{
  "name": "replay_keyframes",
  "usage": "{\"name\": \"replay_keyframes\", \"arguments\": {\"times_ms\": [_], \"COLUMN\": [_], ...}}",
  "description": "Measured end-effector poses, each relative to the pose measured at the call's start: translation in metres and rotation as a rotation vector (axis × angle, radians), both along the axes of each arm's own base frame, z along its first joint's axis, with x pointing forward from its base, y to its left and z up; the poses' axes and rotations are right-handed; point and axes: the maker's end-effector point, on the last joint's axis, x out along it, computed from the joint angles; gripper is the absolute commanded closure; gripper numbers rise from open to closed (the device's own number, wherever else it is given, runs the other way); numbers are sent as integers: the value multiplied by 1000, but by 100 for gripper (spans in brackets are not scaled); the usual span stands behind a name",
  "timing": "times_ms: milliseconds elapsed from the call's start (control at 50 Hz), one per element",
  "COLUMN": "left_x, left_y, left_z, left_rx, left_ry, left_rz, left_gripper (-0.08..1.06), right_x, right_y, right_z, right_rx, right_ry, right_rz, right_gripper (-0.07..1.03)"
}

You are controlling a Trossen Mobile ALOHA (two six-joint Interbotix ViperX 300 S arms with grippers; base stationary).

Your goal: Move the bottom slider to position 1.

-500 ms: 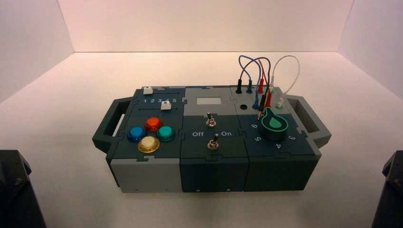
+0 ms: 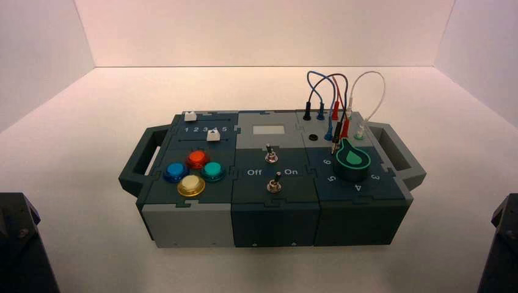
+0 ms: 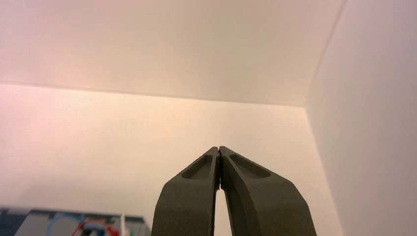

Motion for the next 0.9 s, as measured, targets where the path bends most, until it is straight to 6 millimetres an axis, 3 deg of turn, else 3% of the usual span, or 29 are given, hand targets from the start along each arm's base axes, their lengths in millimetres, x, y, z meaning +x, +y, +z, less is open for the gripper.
{"name": "replay_keyframes", "arguments": {"times_ms": [240,480,660,900], "left_x": [-5,-19,-29,-31], "left_y": [-8,-37,-55,-56], "left_z": [-29,-50,-53,-52], "left_rx": [3,30,51,69], "left_ry": [250,438,472,471], "left_rz": [-33,-156,-235,-255], "left_gripper": [101,101,101,101], "right_x": [1,5,3,-6], "right_y": [22,58,89,128], "right_z": [-28,-65,-72,-72], "right_rx": [-17,-72,-99,-115], "right_ry": [168,397,449,487], "right_rz": [98,242,361,499], "right_gripper": [98,98,98,98]}}
